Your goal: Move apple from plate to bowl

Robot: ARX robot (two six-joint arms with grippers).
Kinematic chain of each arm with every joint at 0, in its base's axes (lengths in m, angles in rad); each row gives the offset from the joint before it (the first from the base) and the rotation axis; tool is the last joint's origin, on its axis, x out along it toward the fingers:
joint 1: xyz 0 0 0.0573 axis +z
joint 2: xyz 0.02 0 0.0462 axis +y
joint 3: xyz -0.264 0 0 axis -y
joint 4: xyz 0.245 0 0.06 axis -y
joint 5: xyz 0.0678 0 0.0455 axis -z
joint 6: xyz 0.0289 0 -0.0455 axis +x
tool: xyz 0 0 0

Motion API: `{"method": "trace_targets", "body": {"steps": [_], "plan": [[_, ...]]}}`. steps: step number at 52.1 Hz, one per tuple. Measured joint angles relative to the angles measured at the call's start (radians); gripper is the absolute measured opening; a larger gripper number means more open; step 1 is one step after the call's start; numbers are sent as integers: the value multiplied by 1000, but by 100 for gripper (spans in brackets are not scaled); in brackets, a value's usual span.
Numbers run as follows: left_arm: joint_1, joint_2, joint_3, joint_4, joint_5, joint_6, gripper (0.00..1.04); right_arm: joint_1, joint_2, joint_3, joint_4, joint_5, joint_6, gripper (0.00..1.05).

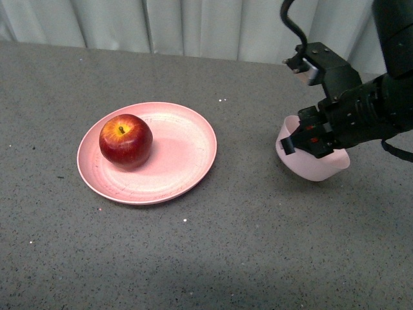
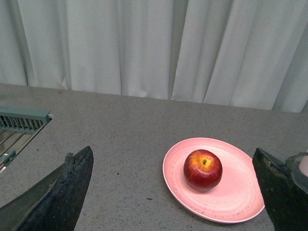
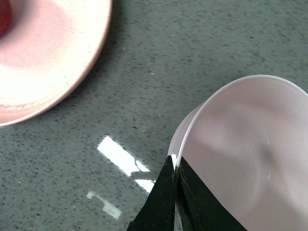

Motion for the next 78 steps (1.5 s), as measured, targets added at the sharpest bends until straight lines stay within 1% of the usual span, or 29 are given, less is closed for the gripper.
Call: {"method": "trace_targets", "body": {"steps": [5, 10, 20, 26, 37, 43, 44, 48, 49, 54, 56, 57, 60, 61, 63, 64, 68, 69, 70, 71, 73, 75, 78], "plan": [[0, 0, 0, 0, 0, 0, 98, 55, 8, 10, 6, 5, 26, 1], [0, 0, 0, 0, 0, 0, 98, 90, 26, 28, 10, 12, 49, 1], [0, 0, 0, 0, 0, 0, 98, 117, 75, 73, 10, 26, 71, 1], [0, 0, 0, 0, 0, 0, 98, 135, 98, 94, 30, 4, 103, 1], [0, 0, 0, 0, 0, 0, 98, 161, 126, 117, 34, 23, 116, 2], [0, 0, 0, 0, 0, 0, 98, 166, 137, 115, 55, 22, 129, 24], [0, 0, 0, 0, 0, 0, 98, 165, 136, 112, 68, 20, 134, 30], [0, 0, 0, 0, 0, 0, 98, 155, 117, 90, 111, 21, 146, 44], [0, 0, 0, 0, 0, 0, 98, 150, 104, 74, 132, 26, 150, 49], [0, 0, 0, 0, 0, 0, 98, 127, 40, 12, 208, 48, 160, 65], [0, 0, 0, 0, 0, 0, 98, 116, 11, -14, 242, 60, 166, 71], [0, 0, 0, 0, 0, 0, 98, 106, -23, -42, 275, 82, 165, 76], [0, 0, 0, 0, 0, 0, 98, 85, -98, -101, 337, 136, 160, 87], [0, 0, 0, 0, 0, 0, 98, 80, -110, -113, 349, 140, 161, 88], [0, 0, 0, 0, 0, 0, 98, 61, -162, -156, 383, 146, 168, 95], [0, 0, 0, 0, 0, 0, 98, 50, -189, -177, 393, 155, 174, 97], [0, 0, 0, 0, 0, 0, 98, 14, -275, -266, 459, 188, 191, 94], [0, 0, 0, 0, 0, 0, 98, 13, -283, -301, 532, 232, 192, 92], [0, 0, 0, 0, 0, 0, 98, 8, -288, -340, 625, 297, 193, 88], [0, 0, 0, 0, -2, 0, 98, 6, -290, -359, 675, 329, 195, 87], [0, 0, 0, 0, -1, 0, 98, -2, -297, -430, 841, 443, 195, 79], [0, -1, 0, 0, 1, 0, 98, -11, -311, -483, 937, 486, 196, 74], [0, 0, 0, 0, -1, 0, 98, -34, -363, -563, 1062, 501, 196, 63]]}}
